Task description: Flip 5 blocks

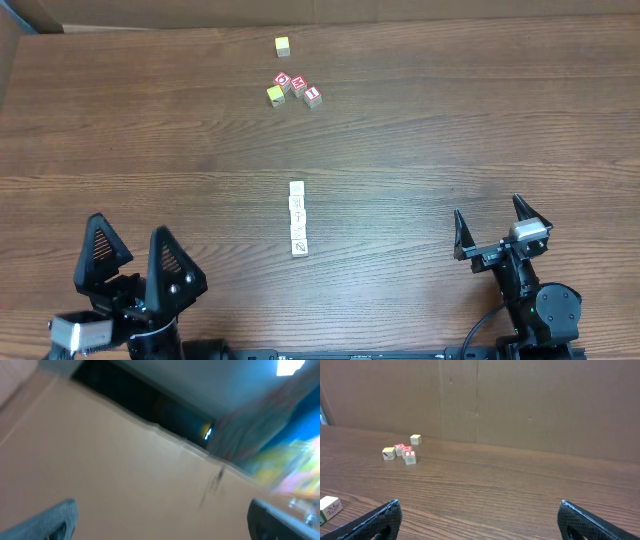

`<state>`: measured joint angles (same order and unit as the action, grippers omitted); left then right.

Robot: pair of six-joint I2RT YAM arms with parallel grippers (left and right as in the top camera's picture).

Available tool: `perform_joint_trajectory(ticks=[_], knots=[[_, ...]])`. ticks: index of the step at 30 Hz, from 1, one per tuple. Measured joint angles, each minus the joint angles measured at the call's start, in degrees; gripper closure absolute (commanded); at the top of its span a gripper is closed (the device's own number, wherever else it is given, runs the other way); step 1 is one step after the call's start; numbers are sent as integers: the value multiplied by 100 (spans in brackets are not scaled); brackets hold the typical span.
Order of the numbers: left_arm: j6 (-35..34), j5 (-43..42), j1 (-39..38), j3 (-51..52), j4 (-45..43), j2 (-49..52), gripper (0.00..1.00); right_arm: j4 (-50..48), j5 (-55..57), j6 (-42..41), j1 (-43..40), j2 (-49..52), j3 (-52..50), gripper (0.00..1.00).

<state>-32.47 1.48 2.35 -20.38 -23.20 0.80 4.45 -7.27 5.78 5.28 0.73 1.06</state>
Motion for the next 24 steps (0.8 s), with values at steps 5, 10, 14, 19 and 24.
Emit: perform_joint_trajectory(ticks=[5,10,14,19,24], knots=[[-2,-24,0,1005,-1513,-4,0,4,0,0,0,0,0,0],[-2,-20,0,1646,-1690,-4,0,2,-2,2,0,0,0,0],[-2,7,0,1932,-1532,-4,0,2,0,0,0,0,0,0],[-2,129,0,1978,-330,-7,0,-2,0,2,0,0,0,0],[0,304,0,1991,1700,-7,0,-9,0,2,0,0,0,0]])
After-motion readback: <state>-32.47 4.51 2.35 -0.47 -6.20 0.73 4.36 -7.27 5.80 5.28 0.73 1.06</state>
